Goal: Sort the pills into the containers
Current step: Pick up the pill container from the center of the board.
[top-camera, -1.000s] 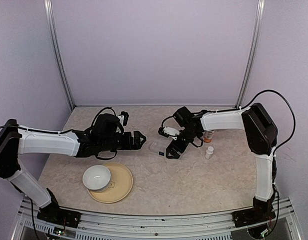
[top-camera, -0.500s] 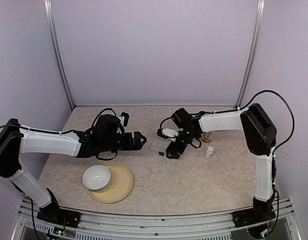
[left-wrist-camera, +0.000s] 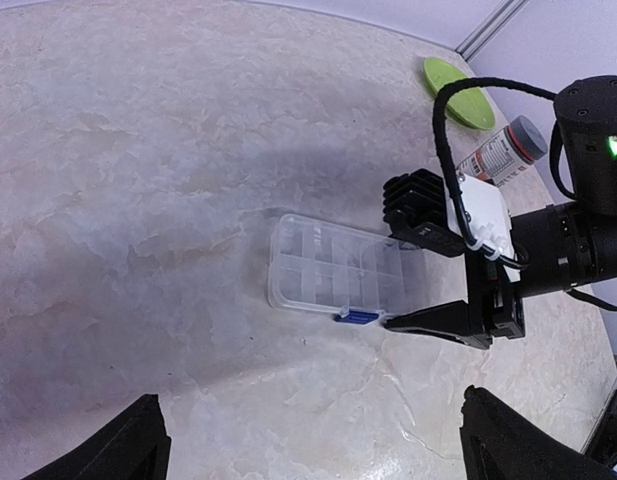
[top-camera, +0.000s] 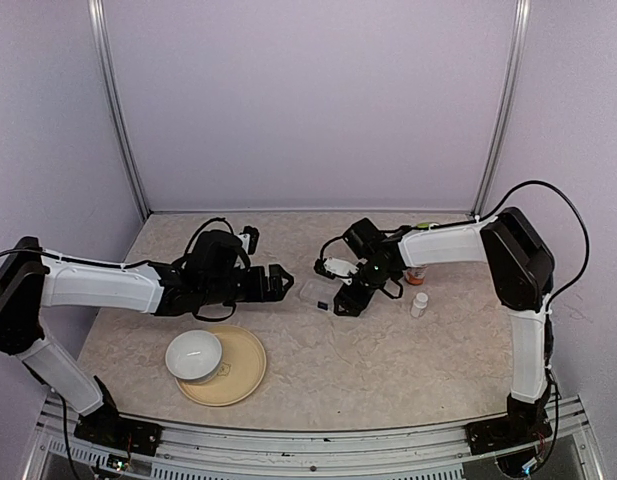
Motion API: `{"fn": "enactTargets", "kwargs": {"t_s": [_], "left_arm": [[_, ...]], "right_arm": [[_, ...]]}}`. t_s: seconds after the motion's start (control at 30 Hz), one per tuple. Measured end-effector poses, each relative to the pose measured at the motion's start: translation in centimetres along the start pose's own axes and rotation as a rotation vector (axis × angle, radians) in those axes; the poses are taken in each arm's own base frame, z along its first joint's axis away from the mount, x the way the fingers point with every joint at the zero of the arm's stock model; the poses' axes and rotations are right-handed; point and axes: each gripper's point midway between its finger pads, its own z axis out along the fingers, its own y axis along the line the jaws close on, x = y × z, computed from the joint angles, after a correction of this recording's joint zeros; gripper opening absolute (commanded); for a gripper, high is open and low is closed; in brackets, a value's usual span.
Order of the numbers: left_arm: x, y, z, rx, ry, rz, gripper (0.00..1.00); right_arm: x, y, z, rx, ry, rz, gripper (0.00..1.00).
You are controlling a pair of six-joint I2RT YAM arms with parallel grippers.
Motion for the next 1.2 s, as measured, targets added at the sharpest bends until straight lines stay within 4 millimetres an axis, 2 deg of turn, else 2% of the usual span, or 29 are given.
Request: {"fn": "enactTargets", "kwargs": {"t_s": [0.17, 0.27, 0.47, 0.6, 0.8, 1.03, 1.2], "left_arm": [[0.2, -0.1, 0.1, 0.002, 0.002, 0.002, 0.99], [0.2, -0.2, 0.1, 0.01, 0.0, 0.002, 0.99], [0.5, -0.7, 0.1, 0.049, -0.005, 0.001, 0.99], [0.5, -1.7, -0.2, 0.118, -0.012, 0.002, 0.99], [-0.6, -4.7, -1.7, 0.278, -0.053, -0.002, 0.99], [-1.9, -10.0, -3.8, 0.49, -0.119, -0.006, 0.99], [-2.1, -12.6, -4.7, 0.607, -0.141, -0.01, 0.99]], "right_arm": [[-0.2, 0.3, -0.5, -0.011, -0.014, -0.002, 0.62], [-1.2, 0.6, -1.6, -0.025, -0.053, 0.002, 0.62], [-4.6, 1.3, -6.4, -0.051, -0.198, 0.026, 0.63], [-6.7, 2.0, -9.9, -0.077, -0.315, 0.053, 0.62], [-7.0, 3.5, -13.2, -0.128, -0.423, 0.129, 0.61], [-7.1, 5.0, -15.6, -0.205, -0.521, 0.221, 0.61], [-7.3, 6.0, -16.8, -0.273, -0.577, 0.277, 0.61]]}}
